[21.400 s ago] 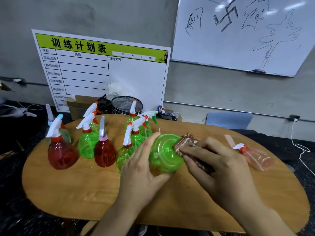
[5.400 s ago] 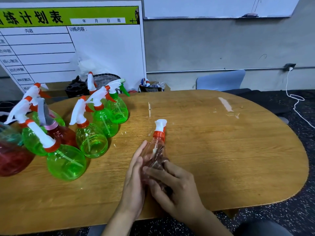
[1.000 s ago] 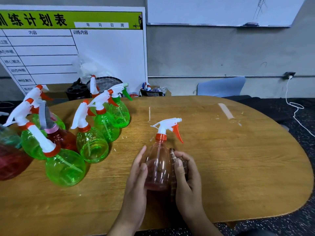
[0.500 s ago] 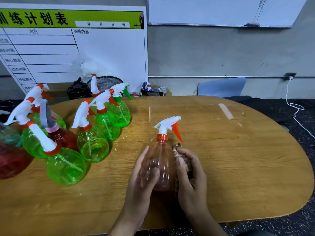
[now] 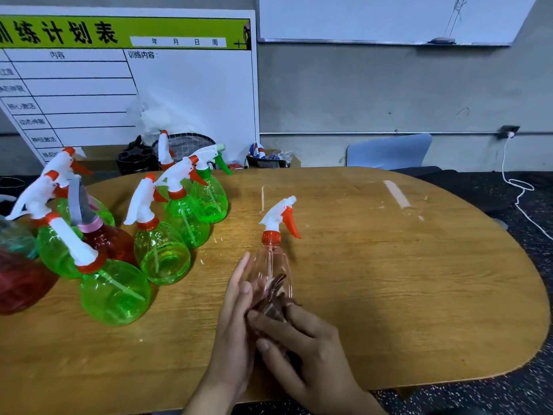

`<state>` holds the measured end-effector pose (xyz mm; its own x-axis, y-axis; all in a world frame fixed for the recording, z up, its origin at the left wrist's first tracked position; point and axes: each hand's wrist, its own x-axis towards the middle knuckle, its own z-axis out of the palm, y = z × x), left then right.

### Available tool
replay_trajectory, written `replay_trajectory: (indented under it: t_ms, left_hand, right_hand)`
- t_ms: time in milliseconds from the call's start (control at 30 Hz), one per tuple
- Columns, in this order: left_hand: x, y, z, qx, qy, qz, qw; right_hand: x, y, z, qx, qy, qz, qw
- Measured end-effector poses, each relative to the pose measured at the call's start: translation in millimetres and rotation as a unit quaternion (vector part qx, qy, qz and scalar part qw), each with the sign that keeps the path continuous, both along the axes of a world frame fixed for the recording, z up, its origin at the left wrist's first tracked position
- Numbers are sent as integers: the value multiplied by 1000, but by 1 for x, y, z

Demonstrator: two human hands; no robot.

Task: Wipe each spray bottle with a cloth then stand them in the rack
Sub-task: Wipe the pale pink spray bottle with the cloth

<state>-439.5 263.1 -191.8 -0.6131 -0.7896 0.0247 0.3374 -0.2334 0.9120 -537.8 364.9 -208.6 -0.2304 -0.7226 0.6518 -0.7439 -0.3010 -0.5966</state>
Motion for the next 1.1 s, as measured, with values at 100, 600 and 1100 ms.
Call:
replay_trajectory:
  t_ms: [100,600,1100]
  left_hand:
    - [-1,1,-4,-19,-13,4,1000]
    - [1,-2,-7,-18,-15,8,1000]
    - [-3,-2,-16,-63,-59,-7,996]
  right_hand:
    - [-2,-1,10,-41,-39,-8,998]
    - [-4,-11,2,0,-13,-27,1000]
    - [-28,-32,20,10,-79,-167,983]
